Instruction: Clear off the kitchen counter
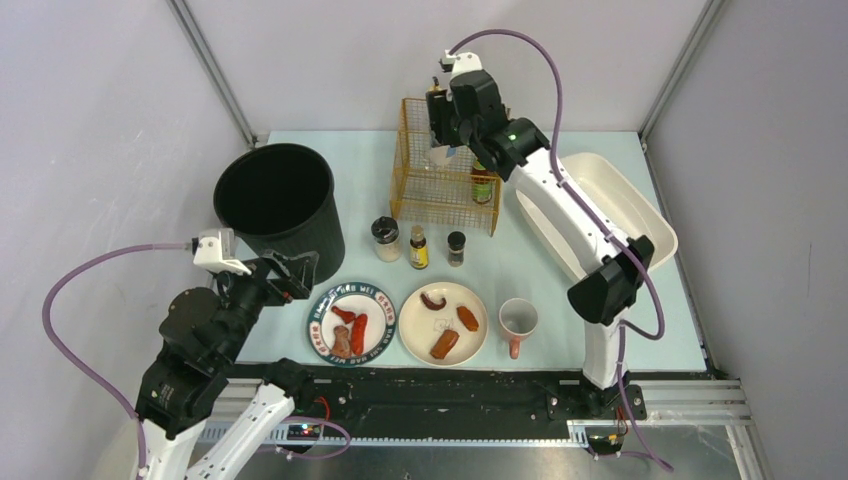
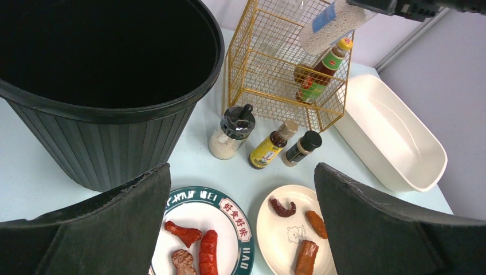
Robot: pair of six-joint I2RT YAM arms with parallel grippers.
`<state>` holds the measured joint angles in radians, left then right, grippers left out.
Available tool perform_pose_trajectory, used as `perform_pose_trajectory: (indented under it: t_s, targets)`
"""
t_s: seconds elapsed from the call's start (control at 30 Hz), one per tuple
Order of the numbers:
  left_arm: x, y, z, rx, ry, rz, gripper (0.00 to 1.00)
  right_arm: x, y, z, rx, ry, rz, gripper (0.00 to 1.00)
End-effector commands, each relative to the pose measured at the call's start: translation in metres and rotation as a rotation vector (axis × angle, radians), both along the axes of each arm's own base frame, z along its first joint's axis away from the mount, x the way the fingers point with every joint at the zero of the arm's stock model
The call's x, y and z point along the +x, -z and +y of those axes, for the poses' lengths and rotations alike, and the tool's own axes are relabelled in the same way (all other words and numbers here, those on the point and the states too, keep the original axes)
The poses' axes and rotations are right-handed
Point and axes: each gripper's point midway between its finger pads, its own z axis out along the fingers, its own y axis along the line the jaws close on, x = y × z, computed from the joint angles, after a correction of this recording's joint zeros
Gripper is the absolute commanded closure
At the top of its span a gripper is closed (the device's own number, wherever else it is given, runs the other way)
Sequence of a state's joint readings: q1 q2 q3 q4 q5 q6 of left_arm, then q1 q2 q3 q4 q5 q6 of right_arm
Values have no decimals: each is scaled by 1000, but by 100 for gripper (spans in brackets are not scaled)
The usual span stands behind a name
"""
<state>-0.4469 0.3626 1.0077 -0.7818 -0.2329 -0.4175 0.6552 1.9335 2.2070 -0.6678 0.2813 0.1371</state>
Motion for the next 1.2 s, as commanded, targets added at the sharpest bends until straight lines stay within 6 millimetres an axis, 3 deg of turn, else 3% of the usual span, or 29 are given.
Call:
perform_pose_trajectory:
  t_s: [0.0,0.3,0.53,1.17]
  targets:
    - [3,1,-2,9,4,7,2,23,-59,5,103,42,-193,100]
    - [1,0,-2,3,10,-2,2,49,-34,16,82,74,-180,100]
    - [0,-1,-3,1,16,-5,2,63,-1,16,41,100,-136,100]
    - [0,0,-4,-8,20,-1,2,77,96,-13,-38,204,41,100]
